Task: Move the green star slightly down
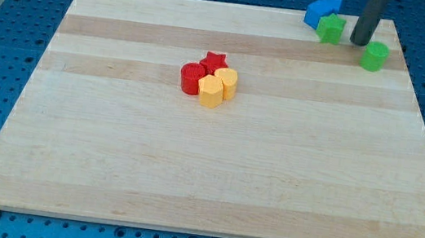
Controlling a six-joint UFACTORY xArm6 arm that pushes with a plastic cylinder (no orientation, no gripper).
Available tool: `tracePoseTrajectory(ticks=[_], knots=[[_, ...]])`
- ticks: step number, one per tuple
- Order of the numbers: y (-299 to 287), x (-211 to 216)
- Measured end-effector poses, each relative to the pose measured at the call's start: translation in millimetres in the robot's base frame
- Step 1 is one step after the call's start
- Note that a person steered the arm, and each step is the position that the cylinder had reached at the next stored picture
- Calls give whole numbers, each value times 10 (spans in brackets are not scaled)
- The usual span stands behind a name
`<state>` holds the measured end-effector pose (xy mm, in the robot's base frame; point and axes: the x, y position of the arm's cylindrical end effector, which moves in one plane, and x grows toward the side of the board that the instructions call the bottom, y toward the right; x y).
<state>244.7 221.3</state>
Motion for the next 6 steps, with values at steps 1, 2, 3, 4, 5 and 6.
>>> tracePoseTrajectory(ticks=[1,2,3,4,5,6], knots=[[-39,-435],[-163,-469],[-349,-298],[-390,-135],[-523,56],[-716,200]])
